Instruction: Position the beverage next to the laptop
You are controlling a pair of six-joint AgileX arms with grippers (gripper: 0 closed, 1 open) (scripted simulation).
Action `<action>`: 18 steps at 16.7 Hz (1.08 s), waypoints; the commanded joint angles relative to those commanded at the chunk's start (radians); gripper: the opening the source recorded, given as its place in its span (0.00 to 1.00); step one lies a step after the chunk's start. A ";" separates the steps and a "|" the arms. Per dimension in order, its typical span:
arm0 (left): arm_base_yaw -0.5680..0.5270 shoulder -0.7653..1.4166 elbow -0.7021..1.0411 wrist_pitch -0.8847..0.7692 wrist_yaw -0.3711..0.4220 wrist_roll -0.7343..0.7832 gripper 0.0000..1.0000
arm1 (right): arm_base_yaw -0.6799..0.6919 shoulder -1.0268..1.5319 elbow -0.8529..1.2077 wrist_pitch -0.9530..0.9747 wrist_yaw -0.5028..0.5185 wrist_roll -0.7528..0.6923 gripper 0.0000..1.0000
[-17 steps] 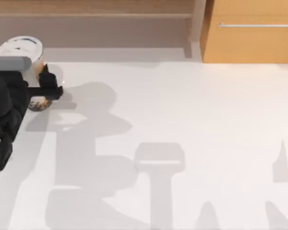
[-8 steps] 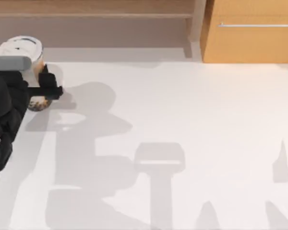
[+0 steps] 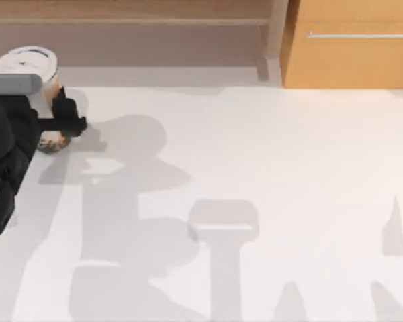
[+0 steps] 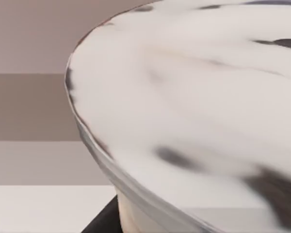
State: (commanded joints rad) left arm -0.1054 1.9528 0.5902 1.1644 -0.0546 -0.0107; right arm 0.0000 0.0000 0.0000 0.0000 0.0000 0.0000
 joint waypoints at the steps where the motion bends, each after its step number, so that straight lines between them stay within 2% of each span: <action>1: 0.000 -0.002 0.000 -0.002 0.000 0.000 0.00 | 0.000 0.000 0.000 0.000 0.000 0.000 1.00; 8: 0.000 -0.042 0.020 0.026 -0.008 0.000 0.00 | 0.000 0.000 0.000 0.000 0.000 0.000 1.00; 18: -0.014 -0.332 -0.087 -0.002 -0.066 -0.011 0.00 | 0.000 0.000 0.000 0.000 0.000 0.000 1.00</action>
State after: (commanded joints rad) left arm -0.1191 1.6204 0.5028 1.1619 -0.1211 -0.0219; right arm 0.0000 0.0000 0.0000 0.0000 0.0000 0.0000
